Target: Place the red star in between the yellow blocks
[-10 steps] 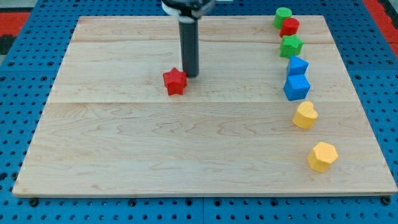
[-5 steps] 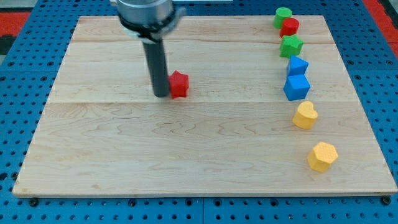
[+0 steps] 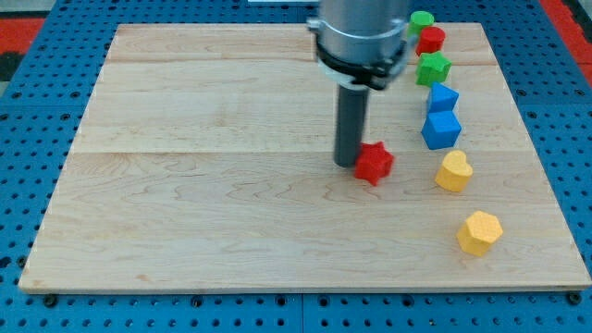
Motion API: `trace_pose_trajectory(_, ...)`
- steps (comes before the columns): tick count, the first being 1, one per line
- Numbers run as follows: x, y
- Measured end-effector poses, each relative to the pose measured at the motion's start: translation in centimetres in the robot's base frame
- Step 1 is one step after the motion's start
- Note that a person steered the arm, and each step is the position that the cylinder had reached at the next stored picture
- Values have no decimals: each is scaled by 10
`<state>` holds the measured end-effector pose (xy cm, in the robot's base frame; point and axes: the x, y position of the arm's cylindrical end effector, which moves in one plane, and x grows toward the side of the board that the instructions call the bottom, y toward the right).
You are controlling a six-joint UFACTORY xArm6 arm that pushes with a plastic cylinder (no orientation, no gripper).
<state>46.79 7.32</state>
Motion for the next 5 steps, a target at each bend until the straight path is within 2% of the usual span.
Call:
trace_pose_trajectory(2, 1, 34)
trace_pose_trajectory(3, -25, 36)
trace_pose_trajectory(5, 35, 43)
